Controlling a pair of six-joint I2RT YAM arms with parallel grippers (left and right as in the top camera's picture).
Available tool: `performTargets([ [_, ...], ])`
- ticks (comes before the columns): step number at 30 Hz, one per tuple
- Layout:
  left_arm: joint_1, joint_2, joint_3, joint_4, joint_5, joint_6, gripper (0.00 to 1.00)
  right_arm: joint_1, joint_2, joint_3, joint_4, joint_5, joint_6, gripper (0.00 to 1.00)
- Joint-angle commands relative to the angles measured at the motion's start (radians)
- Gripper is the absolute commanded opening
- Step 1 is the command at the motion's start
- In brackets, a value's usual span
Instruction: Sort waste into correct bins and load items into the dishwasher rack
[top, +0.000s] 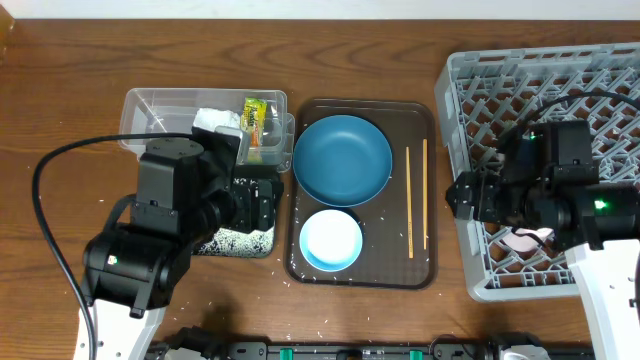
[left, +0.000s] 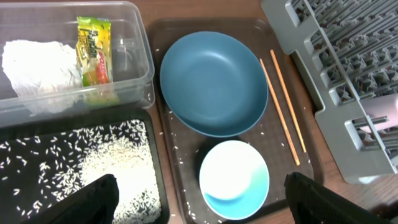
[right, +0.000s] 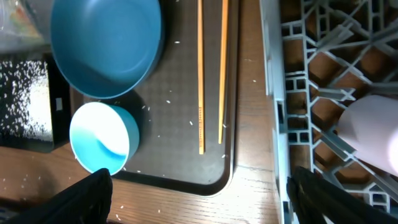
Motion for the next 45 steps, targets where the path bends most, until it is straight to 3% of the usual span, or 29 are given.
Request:
performTargets([
  [1, 0.001, 0.002, 0.013, -0.016, 0.013, -0.006, 0.88, 0.008, 0.002, -0.001, 0.002, -0.008, -0.020, 0.95],
  [2, 0.001, 0.004, 0.013, -0.019, 0.013, -0.006, 0.88, 0.008, 0.002, -0.001, 0.003, -0.008, -0.020, 0.99],
  [23, 0.002, -0.033, -0.005, -0.018, 0.012, -0.005, 0.89, 0.008, 0.002, -0.001, 0.007, -0.007, -0.020, 0.99],
  [26, 0.002, -0.105, -0.042, 0.013, -0.101, 0.041, 0.89, 0.008, 0.002, -0.001, 0.007, -0.007, -0.020, 0.99],
  [32, 0.009, -0.323, -0.281, 0.276, -0.251, 0.082, 0.89, 0.008, 0.002, -0.001, 0.007, -0.007, -0.020, 0.99],
  [40, 0.017, -0.621, -0.701, 0.619, -0.249, 0.061, 0.90, 0.008, 0.002, -0.001, 0.007, -0.007, -0.020, 0.99],
  [45, 0.017, -0.795, -0.894, 0.714, -0.249, 0.027, 0.90, 0.008, 0.002, -0.001, 0.007, -0.007, -0.020, 0.99],
])
